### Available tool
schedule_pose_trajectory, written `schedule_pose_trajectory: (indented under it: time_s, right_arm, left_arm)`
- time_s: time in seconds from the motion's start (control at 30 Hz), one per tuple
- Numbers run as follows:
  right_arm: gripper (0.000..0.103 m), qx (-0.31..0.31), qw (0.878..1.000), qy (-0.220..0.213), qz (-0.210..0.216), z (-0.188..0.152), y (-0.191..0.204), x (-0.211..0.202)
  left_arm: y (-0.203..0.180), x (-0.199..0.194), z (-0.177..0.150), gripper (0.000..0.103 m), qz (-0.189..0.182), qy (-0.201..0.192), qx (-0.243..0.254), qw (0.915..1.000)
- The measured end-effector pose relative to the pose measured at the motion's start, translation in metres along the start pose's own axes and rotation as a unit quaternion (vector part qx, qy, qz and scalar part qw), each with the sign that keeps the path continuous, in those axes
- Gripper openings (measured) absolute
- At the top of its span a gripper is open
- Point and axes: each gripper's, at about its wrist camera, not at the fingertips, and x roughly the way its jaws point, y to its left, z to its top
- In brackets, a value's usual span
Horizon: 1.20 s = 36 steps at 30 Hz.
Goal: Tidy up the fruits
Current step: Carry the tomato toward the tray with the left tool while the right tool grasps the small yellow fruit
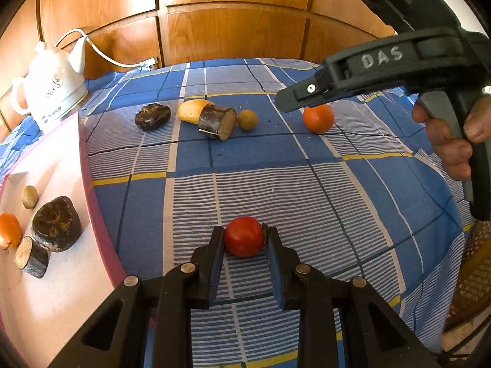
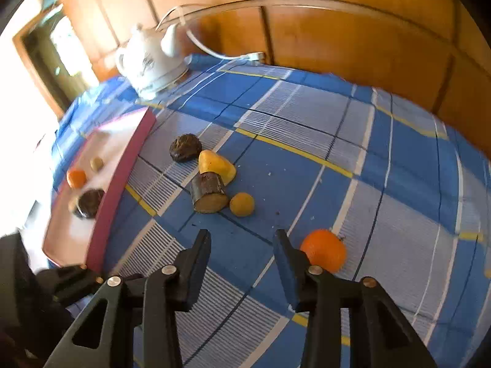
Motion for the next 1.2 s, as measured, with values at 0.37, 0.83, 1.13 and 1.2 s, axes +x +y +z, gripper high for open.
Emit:
schedule_pose_trajectory:
  time_s: [0.37, 0.83, 1.13, 1.2]
  right_arm:
    - [0.040, -0.105, 0.993, 0.049, -0.036, 0.017, 0.016, 0.044]
    - [0.024, -0.111, 0.991, 0.067, -0.032, 0.022, 0.019, 0.071]
    - [0.024, -0.081, 0.992, 0.098, -0.020, -0.001, 0.016, 0.054]
    - [0.024, -0.076, 0.991, 0.107, -0.015, -0.010, 0.016, 0.049]
  left_arm:
    - [0.000, -0.001, -0.001, 0.027, -0.003, -0.004, 0.001, 1.0000]
    - [0.000, -0.002, -0.002, 0.028, -0.005, -0.009, 0.004, 0.9999]
    - [-0.001, -0.002, -0.002, 0.028, -0.004, -0.010, 0.004, 0.9999]
    - [0.000, -0.002, -0.002, 0.028, -0.006, -0.010, 0.002, 0.9999]
